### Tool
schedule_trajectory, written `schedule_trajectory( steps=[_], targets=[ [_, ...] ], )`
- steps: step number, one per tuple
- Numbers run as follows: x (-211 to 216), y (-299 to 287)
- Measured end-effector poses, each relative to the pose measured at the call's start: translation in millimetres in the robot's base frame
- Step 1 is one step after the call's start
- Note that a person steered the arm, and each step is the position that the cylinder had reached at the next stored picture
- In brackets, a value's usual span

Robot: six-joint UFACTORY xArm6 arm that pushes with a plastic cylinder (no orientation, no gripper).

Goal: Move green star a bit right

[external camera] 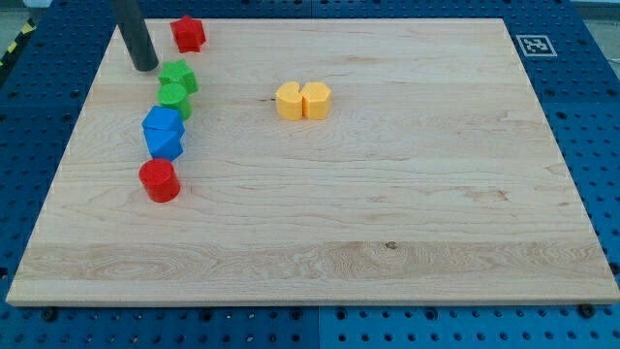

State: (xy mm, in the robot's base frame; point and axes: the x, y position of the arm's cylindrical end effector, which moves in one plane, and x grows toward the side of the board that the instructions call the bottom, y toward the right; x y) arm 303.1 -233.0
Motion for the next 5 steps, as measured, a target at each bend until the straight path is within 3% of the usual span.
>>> schedule_trajectory(
  steps=[4, 5],
  targets=[
    [9, 56],
    [20, 26]
  ],
)
